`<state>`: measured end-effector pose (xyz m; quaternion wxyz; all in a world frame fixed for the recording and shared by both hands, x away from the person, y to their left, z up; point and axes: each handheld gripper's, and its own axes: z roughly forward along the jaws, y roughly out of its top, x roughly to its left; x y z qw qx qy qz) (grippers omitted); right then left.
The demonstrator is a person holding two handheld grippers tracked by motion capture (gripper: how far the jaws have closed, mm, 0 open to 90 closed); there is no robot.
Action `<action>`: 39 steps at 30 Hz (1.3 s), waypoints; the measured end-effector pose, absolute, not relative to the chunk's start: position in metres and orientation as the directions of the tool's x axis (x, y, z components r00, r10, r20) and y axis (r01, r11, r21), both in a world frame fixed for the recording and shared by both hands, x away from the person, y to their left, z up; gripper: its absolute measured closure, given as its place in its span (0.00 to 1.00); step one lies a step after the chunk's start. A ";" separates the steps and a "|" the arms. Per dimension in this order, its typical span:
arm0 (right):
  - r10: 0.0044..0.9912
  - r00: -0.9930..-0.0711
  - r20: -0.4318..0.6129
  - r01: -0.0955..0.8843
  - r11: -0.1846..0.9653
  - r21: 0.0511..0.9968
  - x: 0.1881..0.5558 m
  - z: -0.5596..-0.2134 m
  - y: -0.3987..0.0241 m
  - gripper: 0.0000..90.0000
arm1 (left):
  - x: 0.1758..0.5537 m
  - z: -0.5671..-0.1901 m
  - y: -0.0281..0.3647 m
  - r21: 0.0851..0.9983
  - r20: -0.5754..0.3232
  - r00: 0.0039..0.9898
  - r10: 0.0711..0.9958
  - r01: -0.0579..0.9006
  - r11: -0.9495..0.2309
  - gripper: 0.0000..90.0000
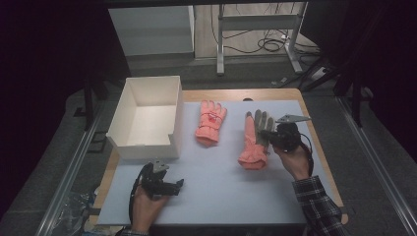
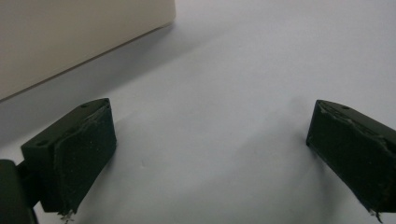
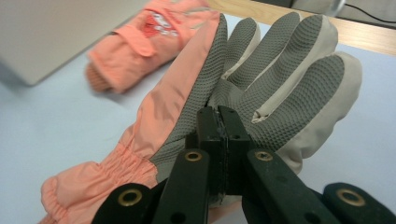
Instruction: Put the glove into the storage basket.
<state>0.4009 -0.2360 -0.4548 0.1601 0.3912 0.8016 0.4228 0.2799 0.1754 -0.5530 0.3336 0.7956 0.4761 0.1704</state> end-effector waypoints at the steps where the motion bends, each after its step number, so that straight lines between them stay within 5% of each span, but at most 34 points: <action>1: 0.757 -0.648 0.080 0.492 0.337 0.803 0.398 -0.454 -0.233 0.99 | 0.280 -0.553 0.175 0.693 -0.047 0.488 0.871 0.644 -0.324 0.02; 19: 0.634 -0.764 0.117 0.461 0.411 0.786 0.361 -0.466 -0.183 0.99 | 0.280 -0.553 0.176 0.694 -0.045 0.491 0.870 0.642 -0.327 0.02; 39: 0.644 -0.744 0.178 0.532 0.411 0.741 0.366 -0.504 -0.193 0.98 | 0.280 -0.553 0.175 0.694 -0.045 0.489 0.871 0.643 -0.325 0.02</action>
